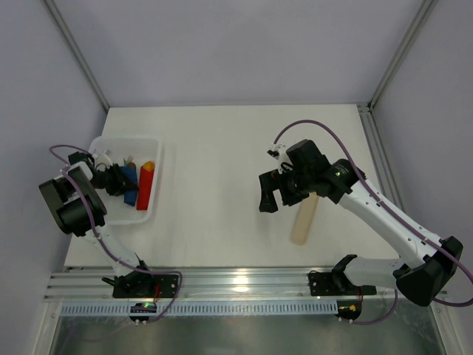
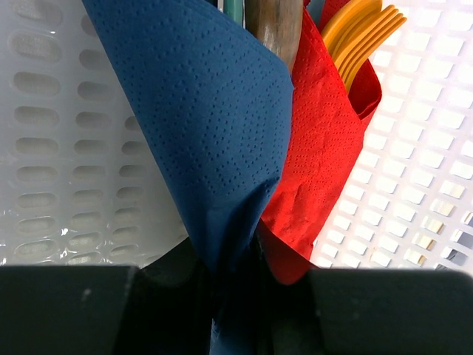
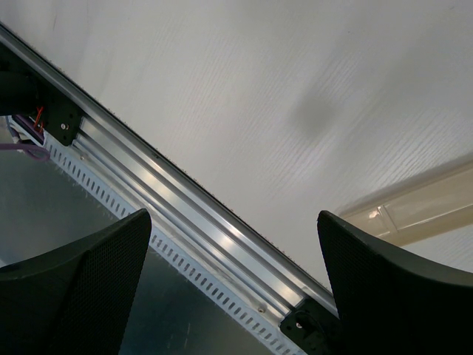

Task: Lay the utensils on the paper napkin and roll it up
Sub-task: Place the utensils in the bin.

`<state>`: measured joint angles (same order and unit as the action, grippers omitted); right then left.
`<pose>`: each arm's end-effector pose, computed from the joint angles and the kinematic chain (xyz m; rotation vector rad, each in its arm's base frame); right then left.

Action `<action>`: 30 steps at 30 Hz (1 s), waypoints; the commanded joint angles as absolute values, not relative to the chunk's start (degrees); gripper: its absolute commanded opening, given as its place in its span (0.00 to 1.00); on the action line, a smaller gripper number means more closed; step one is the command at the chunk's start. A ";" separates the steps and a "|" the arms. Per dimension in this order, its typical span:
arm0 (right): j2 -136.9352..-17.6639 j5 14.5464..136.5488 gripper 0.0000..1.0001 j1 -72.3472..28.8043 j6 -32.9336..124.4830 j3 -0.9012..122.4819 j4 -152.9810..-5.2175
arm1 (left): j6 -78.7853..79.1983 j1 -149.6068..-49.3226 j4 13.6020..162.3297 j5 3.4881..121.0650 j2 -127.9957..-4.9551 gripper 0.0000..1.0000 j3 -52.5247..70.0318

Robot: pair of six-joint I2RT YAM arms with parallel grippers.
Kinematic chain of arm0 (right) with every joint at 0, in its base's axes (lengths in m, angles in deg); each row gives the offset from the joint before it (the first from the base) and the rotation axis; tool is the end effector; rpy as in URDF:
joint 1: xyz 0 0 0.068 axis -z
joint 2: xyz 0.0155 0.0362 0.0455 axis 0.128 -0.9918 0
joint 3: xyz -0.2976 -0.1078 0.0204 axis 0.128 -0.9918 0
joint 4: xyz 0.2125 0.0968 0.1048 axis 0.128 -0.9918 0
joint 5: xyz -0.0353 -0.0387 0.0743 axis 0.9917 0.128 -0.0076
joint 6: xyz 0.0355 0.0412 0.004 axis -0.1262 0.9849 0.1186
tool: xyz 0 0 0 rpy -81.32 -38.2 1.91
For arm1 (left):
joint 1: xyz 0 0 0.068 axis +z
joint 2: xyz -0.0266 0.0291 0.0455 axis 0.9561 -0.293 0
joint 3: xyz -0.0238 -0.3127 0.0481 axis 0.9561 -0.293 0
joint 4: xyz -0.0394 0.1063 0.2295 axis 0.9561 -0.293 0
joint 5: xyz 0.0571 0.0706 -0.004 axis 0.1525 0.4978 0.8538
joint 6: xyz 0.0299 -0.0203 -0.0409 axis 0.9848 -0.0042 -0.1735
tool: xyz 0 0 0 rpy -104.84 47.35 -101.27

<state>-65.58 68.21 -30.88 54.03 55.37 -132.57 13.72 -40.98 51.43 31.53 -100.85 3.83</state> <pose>0.1626 0.1403 0.3793 -0.6324 2.5208 0.6923 0.3216 0.1736 0.1876 -0.5767 2.5572 -0.8000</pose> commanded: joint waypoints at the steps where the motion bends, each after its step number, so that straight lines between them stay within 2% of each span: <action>1: -64.33 68.07 0.96 -30.70 53.37 56.08 -131.94 | 14.51 -41.15 51.67 35.56 -102.08 0.22 4.61; 17: -64.33 67.98 0.96 -30.53 53.29 55.91 -132.03 | 14.60 -41.15 50.44 37.14 -102.60 0.26 5.75; 18: -64.33 67.98 0.97 -30.53 53.29 55.91 -132.03 | 14.69 -41.15 50.36 37.31 -102.52 0.27 5.75; 19: -64.25 67.98 0.96 -30.53 53.20 56.00 -131.94 | 14.69 -41.15 50.27 37.58 -102.51 0.32 5.84; 28: -64.07 67.81 0.96 -30.44 53.29 55.91 -132.03 | 14.77 -41.15 49.74 38.46 -102.43 0.35 6.11; 30: -64.07 67.81 0.97 -30.44 53.29 55.91 -132.12 | 14.69 -41.15 49.56 39.86 -102.08 0.39 6.02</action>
<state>-65.58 68.21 -30.75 54.03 55.37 -132.57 13.46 -41.37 49.55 32.89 -101.13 5.36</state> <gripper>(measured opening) 0.966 0.371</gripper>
